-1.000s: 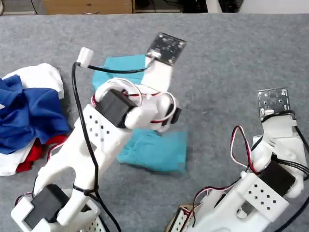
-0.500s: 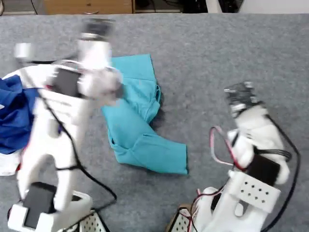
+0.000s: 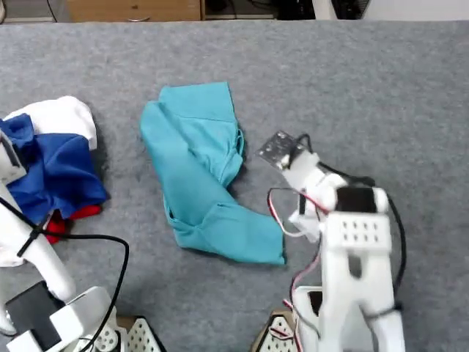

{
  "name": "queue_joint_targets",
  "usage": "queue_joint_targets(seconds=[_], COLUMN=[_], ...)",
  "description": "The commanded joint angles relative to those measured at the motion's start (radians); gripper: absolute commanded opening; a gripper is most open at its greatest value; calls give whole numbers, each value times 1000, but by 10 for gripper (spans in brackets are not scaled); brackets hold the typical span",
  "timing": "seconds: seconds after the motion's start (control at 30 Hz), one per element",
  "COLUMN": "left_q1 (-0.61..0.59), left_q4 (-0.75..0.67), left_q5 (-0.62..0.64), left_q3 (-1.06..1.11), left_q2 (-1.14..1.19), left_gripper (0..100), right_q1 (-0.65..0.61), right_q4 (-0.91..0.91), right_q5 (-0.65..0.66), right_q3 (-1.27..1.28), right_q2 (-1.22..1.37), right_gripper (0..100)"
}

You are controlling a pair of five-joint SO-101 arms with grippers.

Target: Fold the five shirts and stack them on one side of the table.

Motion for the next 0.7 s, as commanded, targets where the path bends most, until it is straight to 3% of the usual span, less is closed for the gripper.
queue_joint_targets(seconds=[0.0, 0.2, 0.37, 0.67], left_q1=[-15, -21, -20, -20], left_q4=[2, 2, 2, 2], left_q5=[-34, -35, -35, -35], left_q3=[38, 78, 72, 72], left_q2=[-12, -8, -12, -12], left_gripper=[114, 114, 114, 114], right_q1=[-39, -114, -179, -286], right_q4=[35, 61, 54, -89], right_q5=[-9, -114, -192, -282], right_q3=[-125, -231, -228, -128], right_q2=[171, 369, 378, 387], right_gripper=[41, 57, 193, 196])
